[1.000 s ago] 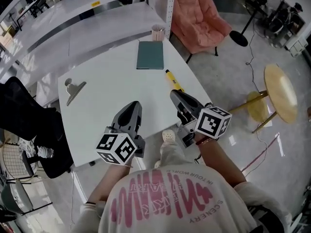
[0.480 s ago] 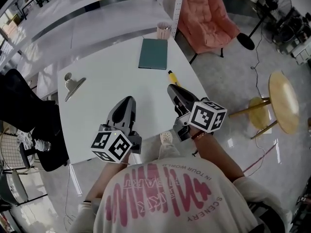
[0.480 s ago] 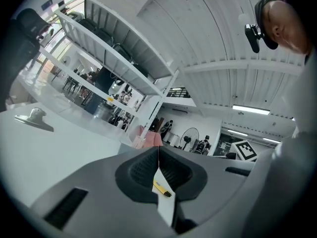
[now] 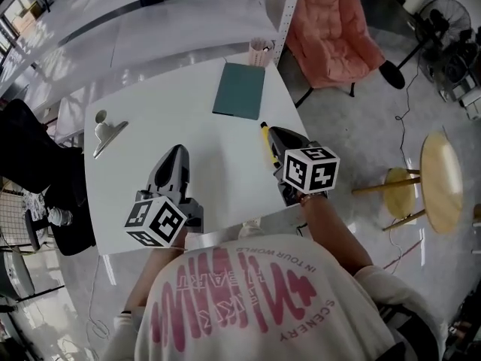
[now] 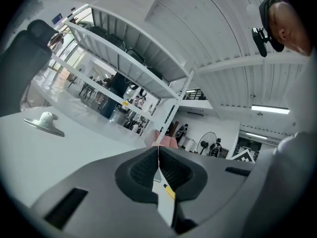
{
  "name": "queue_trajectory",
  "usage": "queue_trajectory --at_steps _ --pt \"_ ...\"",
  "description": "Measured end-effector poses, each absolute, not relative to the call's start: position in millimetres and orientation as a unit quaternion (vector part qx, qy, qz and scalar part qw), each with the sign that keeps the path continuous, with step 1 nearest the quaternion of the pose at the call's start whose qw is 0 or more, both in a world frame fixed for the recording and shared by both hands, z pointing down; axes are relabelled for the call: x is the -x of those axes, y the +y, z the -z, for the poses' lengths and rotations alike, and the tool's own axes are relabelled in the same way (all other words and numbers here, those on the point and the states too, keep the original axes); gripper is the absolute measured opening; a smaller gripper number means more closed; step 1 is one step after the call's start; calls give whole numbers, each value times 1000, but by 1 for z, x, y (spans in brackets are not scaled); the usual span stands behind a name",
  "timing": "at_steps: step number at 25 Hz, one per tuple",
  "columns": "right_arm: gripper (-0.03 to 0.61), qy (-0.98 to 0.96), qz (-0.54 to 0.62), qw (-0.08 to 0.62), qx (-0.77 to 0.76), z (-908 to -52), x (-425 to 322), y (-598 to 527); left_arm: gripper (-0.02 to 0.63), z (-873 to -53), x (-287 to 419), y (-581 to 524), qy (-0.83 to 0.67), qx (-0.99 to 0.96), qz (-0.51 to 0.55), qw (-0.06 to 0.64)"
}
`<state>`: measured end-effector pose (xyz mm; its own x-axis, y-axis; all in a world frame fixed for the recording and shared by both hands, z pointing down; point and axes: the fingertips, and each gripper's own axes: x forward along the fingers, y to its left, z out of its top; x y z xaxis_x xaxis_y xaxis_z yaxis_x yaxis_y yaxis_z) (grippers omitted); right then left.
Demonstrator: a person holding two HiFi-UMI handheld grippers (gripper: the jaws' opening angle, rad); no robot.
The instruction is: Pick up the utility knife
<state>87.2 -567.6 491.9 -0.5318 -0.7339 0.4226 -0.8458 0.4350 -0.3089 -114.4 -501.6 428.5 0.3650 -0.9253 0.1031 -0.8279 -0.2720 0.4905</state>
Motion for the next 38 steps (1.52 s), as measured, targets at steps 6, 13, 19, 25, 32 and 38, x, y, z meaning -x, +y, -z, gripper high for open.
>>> queue_trajectory --at_steps 6,13,19,25,32,38 --pt "75 -819 -277 188 -467 -546 -102 -595 25 -441 130 -517 -582 -765 106 255" --pt "158 -792 -295 266 -464 -594 -110 -604 25 -449 140 -526 -596 -750 109 266" --pt "215 -776 -298 329 -448 -617 -110 -598 25 -450 150 -523 -609 -738 113 269" --pt "222 -756 -298 366 -454 -634 -112 -593 25 -454 152 -521 -609 -736 115 273" --pt "199 -747 -271 394 -461 -630 -116 -592 25 -448 149 -516 -609 -735 118 275" --pt "148 -741 -281 395 -465 -631 -118 -588 25 -449 150 -510 -610 -733 120 278"
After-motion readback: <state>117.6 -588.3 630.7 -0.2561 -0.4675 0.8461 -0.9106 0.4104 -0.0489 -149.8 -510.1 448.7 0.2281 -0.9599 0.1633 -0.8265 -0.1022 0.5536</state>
